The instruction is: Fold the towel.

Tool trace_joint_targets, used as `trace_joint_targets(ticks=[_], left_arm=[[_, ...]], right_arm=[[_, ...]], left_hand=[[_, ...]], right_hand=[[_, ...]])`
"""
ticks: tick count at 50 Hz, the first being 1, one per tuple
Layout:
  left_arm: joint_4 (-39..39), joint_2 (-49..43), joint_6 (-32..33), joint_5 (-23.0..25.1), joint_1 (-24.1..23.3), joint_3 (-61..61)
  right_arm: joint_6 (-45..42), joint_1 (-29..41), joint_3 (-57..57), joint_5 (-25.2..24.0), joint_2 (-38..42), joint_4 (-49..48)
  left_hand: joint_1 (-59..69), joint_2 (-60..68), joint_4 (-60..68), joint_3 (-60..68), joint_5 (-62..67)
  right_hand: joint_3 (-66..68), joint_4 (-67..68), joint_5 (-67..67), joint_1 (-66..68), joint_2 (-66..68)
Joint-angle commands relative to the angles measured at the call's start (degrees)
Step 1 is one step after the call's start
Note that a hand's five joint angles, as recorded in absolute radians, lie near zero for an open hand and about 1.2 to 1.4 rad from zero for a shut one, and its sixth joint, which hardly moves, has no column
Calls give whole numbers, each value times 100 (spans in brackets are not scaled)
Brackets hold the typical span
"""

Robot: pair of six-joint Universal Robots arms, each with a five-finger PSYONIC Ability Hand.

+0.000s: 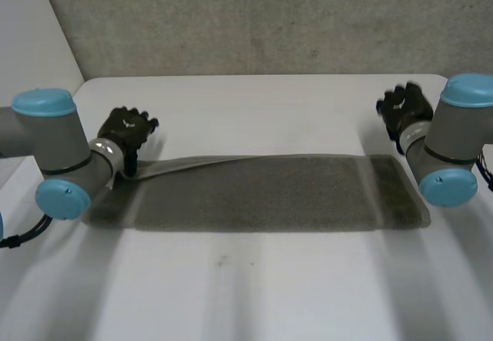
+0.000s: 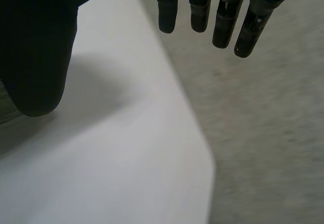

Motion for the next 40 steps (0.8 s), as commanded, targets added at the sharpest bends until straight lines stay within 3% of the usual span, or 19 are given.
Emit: trace_joint_targets(ticks=[1,9,15,20,22,34,35,36,37,38,40], left_arm=[[159,686,-93,-57,-46,-297],[185,1907,-602,-40,-46,-1350],[440,2734,-1296,-5,-37,-2493],[757,2955,-1754,4,-46,-3155],[888,3025,-1886,4,-46,-3444],[994,3008,-1904,4,-46,-3559],[994,3008,-1895,-4,-46,-3568],[994,3008,-1895,-4,-46,-3568],[994,3008,-1904,-4,-46,-3576],[994,3008,-1904,-4,-46,-3585],[986,3017,-1904,-4,-46,-3611]], right_arm=[[459,-34,533,19,-809,-823],[1039,-69,1737,-69,-1934,-322],[1285,-410,2789,-648,-2338,783],[1400,-631,3407,-1071,-2461,1058],[1408,-929,3968,-1465,-2496,805],[1320,-1229,4392,-1581,-2268,-102],[1312,-1255,4392,-1581,-2242,-163],[1312,-1273,4392,-1581,-2233,-216],[1312,-1273,4392,-1581,-2233,-216],[1303,-1325,4365,-1511,-2224,-295],[1294,-1387,4348,-1459,-2224,-391]], left_hand=[[-210,-198,-193,-210,-300],[-210,-198,-193,-210,-300],[-210,-198,-193,-210,-300],[-210,-198,-193,-210,-300],[-210,-198,-193,-210,-300],[-211,-198,-193,-211,-301],[-210,-198,-193,-210,-300],[-210,-198,-193,-210,-300],[-210,-198,-193,-210,-300],[-210,-198,-193,-210,-300],[-227,-215,-210,-227,-317]], right_hand=[[-244,-353,-395,-232,-355],[-244,-353,-395,-232,-355],[-244,-353,-395,-232,-355],[-244,-353,-395,-232,-355],[350,241,199,362,239],[3044,2936,2894,3056,2933],[3694,3585,3543,3706,3583],[5349,5240,5199,5361,5238],[5365,5257,5215,5377,5255],[6742,6633,6591,6754,6631],[6756,6647,6605,6768,6645]])
